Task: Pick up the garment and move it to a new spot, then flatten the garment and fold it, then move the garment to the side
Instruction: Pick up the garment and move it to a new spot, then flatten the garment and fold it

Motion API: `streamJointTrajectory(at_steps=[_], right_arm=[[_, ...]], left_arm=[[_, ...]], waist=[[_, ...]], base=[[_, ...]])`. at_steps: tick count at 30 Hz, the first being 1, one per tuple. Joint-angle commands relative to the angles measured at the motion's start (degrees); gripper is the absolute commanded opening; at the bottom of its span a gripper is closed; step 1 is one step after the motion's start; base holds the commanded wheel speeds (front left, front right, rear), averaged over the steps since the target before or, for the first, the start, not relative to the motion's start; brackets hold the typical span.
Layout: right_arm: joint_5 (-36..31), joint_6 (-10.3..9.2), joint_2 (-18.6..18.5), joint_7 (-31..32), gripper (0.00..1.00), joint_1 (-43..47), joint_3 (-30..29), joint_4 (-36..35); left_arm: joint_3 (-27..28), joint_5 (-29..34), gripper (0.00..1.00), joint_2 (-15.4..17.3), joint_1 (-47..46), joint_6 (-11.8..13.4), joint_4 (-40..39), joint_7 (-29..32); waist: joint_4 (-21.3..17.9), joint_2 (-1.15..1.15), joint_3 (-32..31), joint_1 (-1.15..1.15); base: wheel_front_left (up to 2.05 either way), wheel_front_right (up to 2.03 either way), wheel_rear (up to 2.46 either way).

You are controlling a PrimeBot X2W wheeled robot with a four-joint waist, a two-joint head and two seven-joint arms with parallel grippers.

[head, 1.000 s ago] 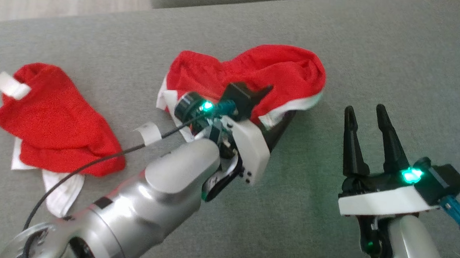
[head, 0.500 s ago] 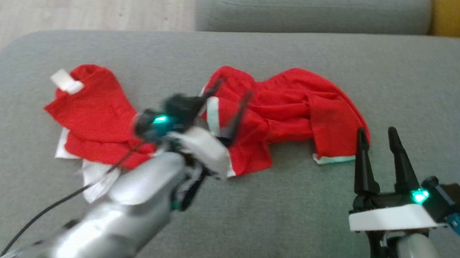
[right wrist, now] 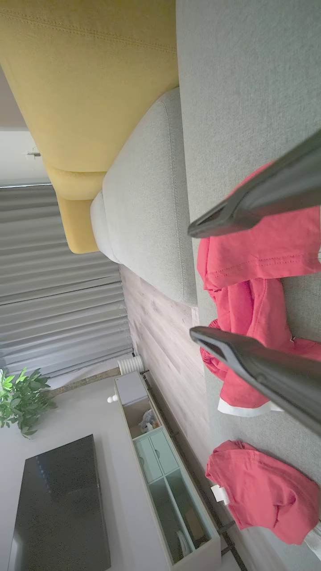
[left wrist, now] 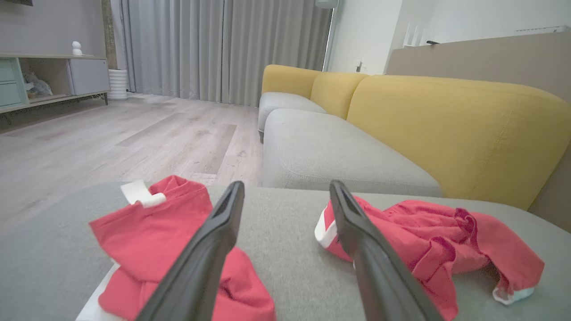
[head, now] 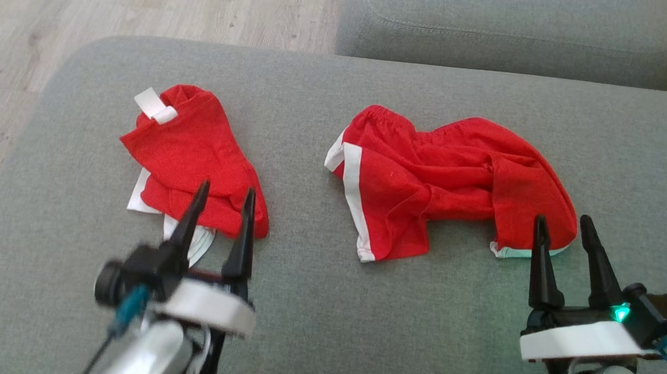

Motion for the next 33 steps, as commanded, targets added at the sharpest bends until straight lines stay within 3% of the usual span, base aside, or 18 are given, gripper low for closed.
streamJointTrajectory(at_steps=[1, 8, 12, 21, 28, 33], right_arm=[[-0.7, -0.04, -0.3, -0.4, 1.00, -0.8, 1.3, -1.5], [-0.8, -0.04, -0.3, -0.4, 1.00, -0.9, 2.1, -1.4], [0.1, -0.04, -0.3, -0.4, 1.00, -1.9, 6.3, -0.6], [3.9, -0.04, -0.3, 1.3, 1.00, -9.0, 15.0, 11.0], [9.2, -0.04, -0.3, 4.0, 1.00, -16.1, 14.5, 21.0], [9.2, -0.04, -0.3, 4.2, 1.00, -20.5, 13.6, 28.6]], left_arm=[[4.5, 2.8, 1.00, 0.1, 1.1, -0.2, -3.5, -0.5], [8.0, 6.8, 1.00, -3.1, 5.5, -2.8, -4.3, -0.5], [9.6, 8.6, 1.00, -4.5, 5.4, -4.5, -3.6, -0.5], [11.8, 12.1, 1.00, -7.7, 4.4, -8.4, -1.1, -0.5], [13.2, 14.1, 1.00, -9.9, 3.5, -10.3, 0.3, -0.5], [14.1, 15.3, 1.00, -11.2, 3.4, -11.4, 1.2, -0.5]], waist=[[-0.1, 0.00, 0.3, 0.01], [0.0, 0.00, 0.5, 0.01], [0.1, 0.00, 1.2, 0.01], [3.5, 0.00, 5.1, 0.01], [7.1, 0.00, 7.5, 0.01], [8.7, 0.00, 8.1, 0.01]], base=[[0.00, 0.00, 0.00], [0.00, 0.00, 0.00], [0.00, 0.00, 0.00], [0.00, 0.00, 0.00], [0.00, 0.00, 0.00], [0.00, 0.00, 0.00]])
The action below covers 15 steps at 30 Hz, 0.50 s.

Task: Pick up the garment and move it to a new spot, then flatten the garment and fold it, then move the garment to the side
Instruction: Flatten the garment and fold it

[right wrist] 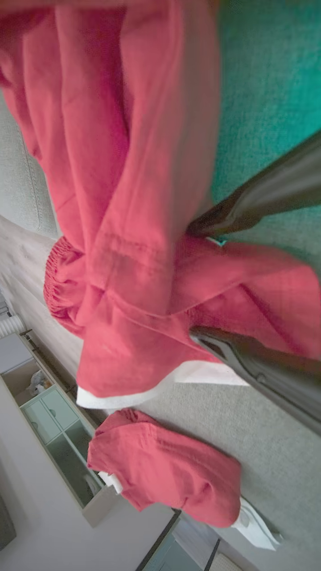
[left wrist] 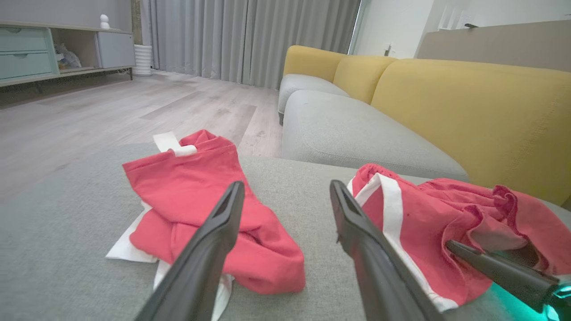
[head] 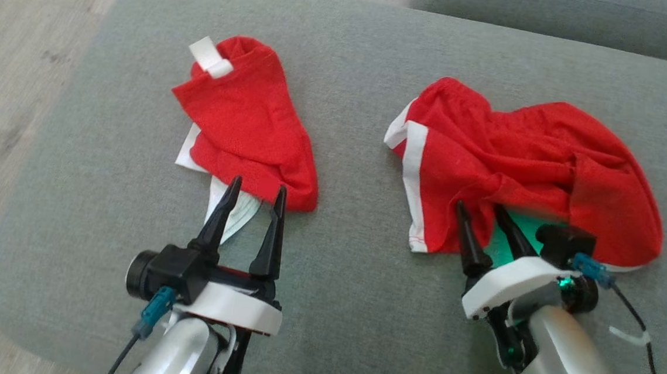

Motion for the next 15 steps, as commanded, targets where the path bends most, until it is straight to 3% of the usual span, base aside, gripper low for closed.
streamJointTrajectory(at_steps=[1, 2, 10, 15], right_arm=[[-0.4, -0.04, 0.0, -0.6, 0.64, -2.5, 1.2, 0.0], [-0.3, -0.04, 0.0, -1.0, 0.00, -3.1, 1.4, 0.9], [1.0, -0.04, 0.0, -3.9, 0.00, -3.7, 2.0, 2.8], [0.8, -0.04, 0.0, -4.7, 0.00, -1.3, -0.5, 0.6]], left_arm=[[2.5, 0.6, 1.00, -0.1, -2.2, -0.3, -1.4, -0.5], [2.7, 0.8, 1.00, -0.3, -2.2, -0.5, -1.3, -0.5], [5.0, 2.0, 1.00, -1.0, -1.2, -1.1, -0.7, -0.5], [6.2, 2.8, 1.00, -1.3, -0.3, -1.5, -0.7, -0.5]], waist=[[0.6, 0.00, 0.3, -0.01], [0.7, 0.00, 0.3, -0.01], [-1.3, 0.00, -1.3, -0.01], [-4.7, 0.00, -3.1, -0.01]], base=[[0.00, 0.00, 0.00], [0.00, 0.00, 0.00], [0.00, 0.00, 0.00], [0.00, 0.00, 0.00]])
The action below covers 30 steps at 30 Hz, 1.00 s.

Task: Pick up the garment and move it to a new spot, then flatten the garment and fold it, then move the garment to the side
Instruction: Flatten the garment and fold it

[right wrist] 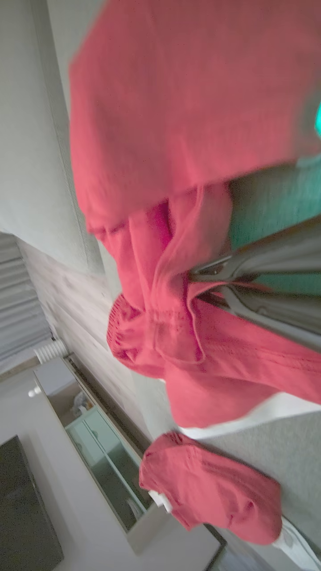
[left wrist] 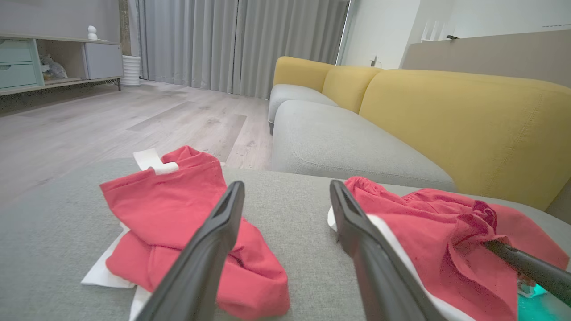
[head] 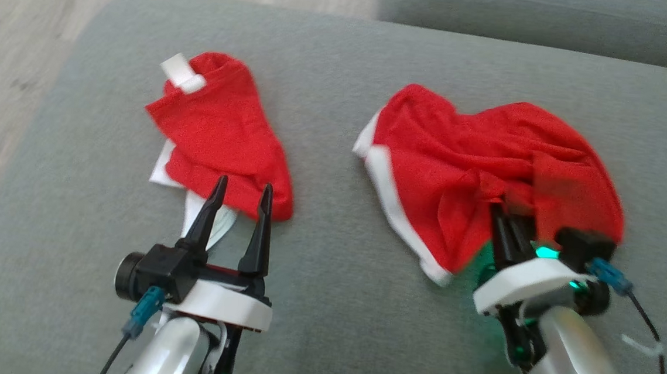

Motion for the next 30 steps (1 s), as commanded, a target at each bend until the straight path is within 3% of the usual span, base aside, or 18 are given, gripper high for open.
streamJointTrajectory(at_steps=[1, 8, 17, 18, 19, 24, 30], right_arm=[[-0.7, -0.04, 0.2, -1.0, 0.00, 0.2, 0.6, -1.9], [-10.7, -0.04, 0.2, 2.0, 0.00, 4.4, -10.9, -6.4], [-22.5, -0.04, 0.0, 11.8, 0.00, 5.4, -27.3, -12.5], [-23.4, -0.04, 0.0, 12.3, 0.21, 5.1, -28.9, -12.7], [-24.0, -0.04, 0.0, 12.2, 1.00, 4.8, -30.5, -13.2], [-25.0, -0.04, 0.2, 9.5, 1.00, 3.3, -32.2, -15.9], [-20.5, -0.04, 0.2, 2.3, 1.00, 4.9, -24.5, -21.6]], left_arm=[[2.4, 0.7, 1.00, -0.1, -0.9, -0.3, -1.7, -0.5], [3.1, 1.7, 1.00, -0.5, 0.1, -1.0, -1.8, -0.5], [3.1, 2.4, 1.00, -1.1, -0.3, -1.5, -1.5, -0.5], [3.1, 2.4, 1.00, -1.1, -0.3, -1.6, -1.4, -0.5], [3.2, 2.5, 1.00, -1.2, -0.4, -1.6, -1.4, -0.5], [3.6, 2.7, 1.00, -1.3, -0.5, -1.7, -1.3, -0.5], [4.8, 3.2, 1.00, -1.4, -0.5, -1.9, -2.1, -0.5]], waist=[[-1.7, 0.00, -1.1, 0.00], [-6.2, 0.00, -2.6, 0.00], [-7.2, 0.00, -2.2, 0.00], [-7.2, 0.00, -2.1, 0.00], [-7.2, 0.00, -2.0, 0.00], [-8.0, 0.00, -1.9, 0.00], [-10.3, 0.00, -2.0, 0.00]], base=[[0.00, 0.00, 0.00], [0.00, 0.00, 0.00], [0.00, 0.00, 0.00], [0.00, 0.00, 0.00], [0.00, 0.00, 0.00], [0.00, 0.00, 0.00], [0.00, 0.00, 0.00]])
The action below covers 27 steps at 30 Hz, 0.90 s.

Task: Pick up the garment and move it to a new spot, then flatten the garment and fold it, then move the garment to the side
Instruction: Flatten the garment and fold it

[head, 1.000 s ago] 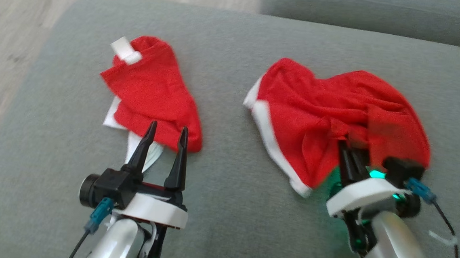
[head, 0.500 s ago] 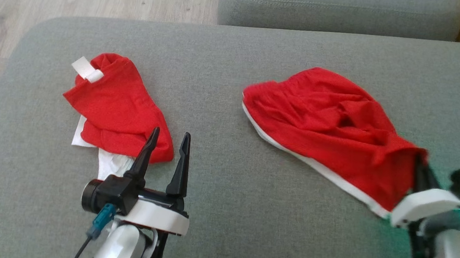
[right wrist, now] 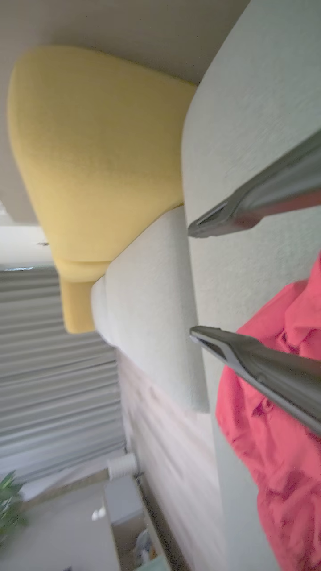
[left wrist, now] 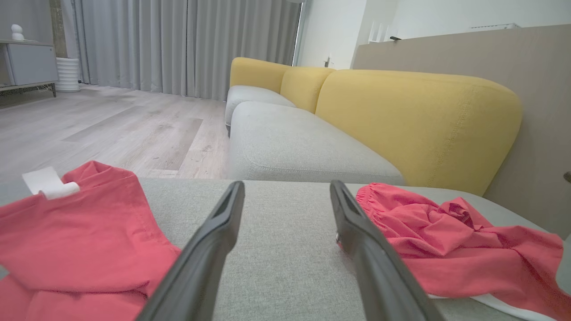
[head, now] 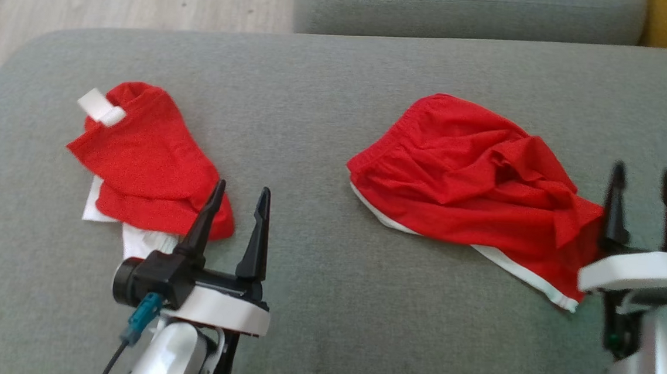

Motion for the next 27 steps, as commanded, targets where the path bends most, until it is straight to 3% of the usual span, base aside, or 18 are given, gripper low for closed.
streamJointTrajectory(at_steps=[1, 7, 17, 27], right_arm=[[1.4, -0.04, -0.3, -1.8, 1.00, 0.1, 4.1, -3.8], [6.1, -0.04, -0.3, -4.2, 1.00, 7.6, 11.7, -9.6], [8.2, -0.04, -0.3, -4.5, 1.00, 13.5, 13.2, -11.1], [13.5, -0.04, -0.3, -2.0, 1.00, 12.9, 14.6, 2.0]], left_arm=[[2.6, 0.6, 1.00, -0.1, -1.9, -0.3, -2.3, -0.5], [3.6, 1.0, 1.00, -0.2, -1.2, -0.6, -3.0, -0.5], [4.1, 0.9, 1.00, -0.3, -0.9, -1.2, -3.3, -0.5], [3.3, 1.9, 1.00, -0.4, -1.7, -2.0, -2.2, -0.5]], waist=[[-1.1, 0.00, 0.0, 0.00], [-3.3, 0.00, -0.7, 0.00], [-5.0, 0.00, 0.0, 0.00], [-4.3, 0.00, 1.5, 0.00]], base=[[0.00, 0.00, 0.00], [0.00, 0.00, 0.00], [0.00, 0.00, 0.00], [0.00, 0.00, 0.00]])
